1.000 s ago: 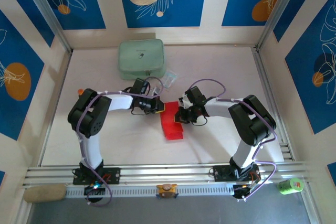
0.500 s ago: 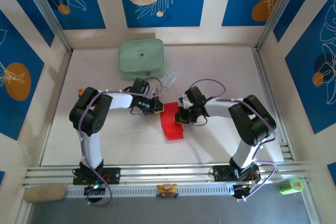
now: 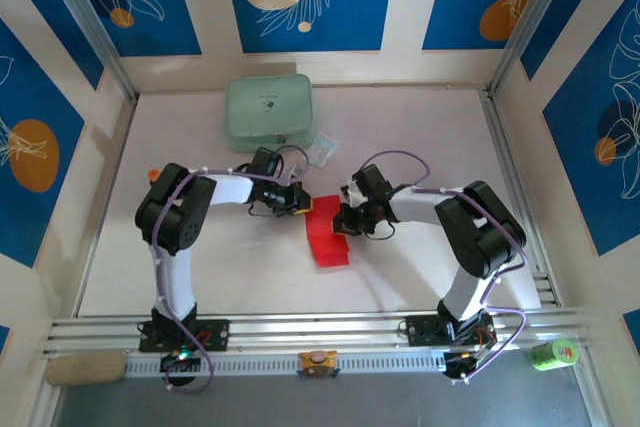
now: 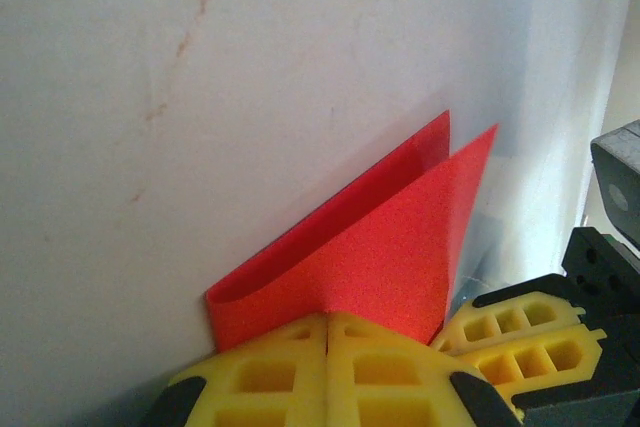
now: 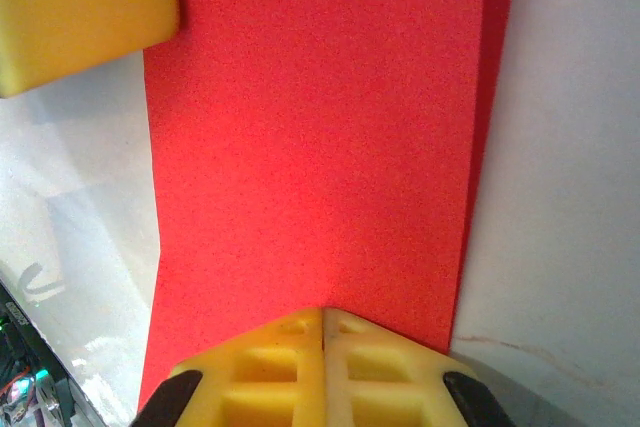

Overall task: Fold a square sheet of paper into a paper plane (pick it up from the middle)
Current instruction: Fold the paper in half at the center of the table.

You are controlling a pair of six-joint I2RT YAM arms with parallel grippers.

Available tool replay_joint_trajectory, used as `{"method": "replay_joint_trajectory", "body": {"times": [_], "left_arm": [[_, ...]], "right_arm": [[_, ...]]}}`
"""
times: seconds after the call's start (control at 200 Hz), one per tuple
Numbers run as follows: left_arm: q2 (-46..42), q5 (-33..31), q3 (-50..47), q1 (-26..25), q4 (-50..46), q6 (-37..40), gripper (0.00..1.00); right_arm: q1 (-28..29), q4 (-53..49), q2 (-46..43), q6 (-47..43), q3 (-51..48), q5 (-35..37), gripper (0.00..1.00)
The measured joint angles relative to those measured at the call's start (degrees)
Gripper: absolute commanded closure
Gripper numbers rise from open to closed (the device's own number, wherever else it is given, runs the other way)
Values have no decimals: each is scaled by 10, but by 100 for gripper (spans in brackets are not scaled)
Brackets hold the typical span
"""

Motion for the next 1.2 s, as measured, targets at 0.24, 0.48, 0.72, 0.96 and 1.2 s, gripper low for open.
{"method": "replay_joint_trajectory", "body": {"times": [0.24, 0.48, 0.72, 0.96, 1.2], "left_arm": [[2, 3, 0, 6, 9, -31, 100], [11, -17, 19, 17, 9, -45, 100], [13, -38, 31, 18, -3, -56, 98], [13, -73, 49, 18, -25, -60, 95], [-20, -123, 49, 19, -53, -58, 91]], "right_arm": [[0, 0, 0, 0, 0, -1, 100], [0, 1, 2, 0, 0, -5, 100], [0, 2, 4, 0, 0, -11, 100], [0, 1, 4, 0, 0, -12, 100], [1, -2, 4, 0, 2, -12, 100]]}}
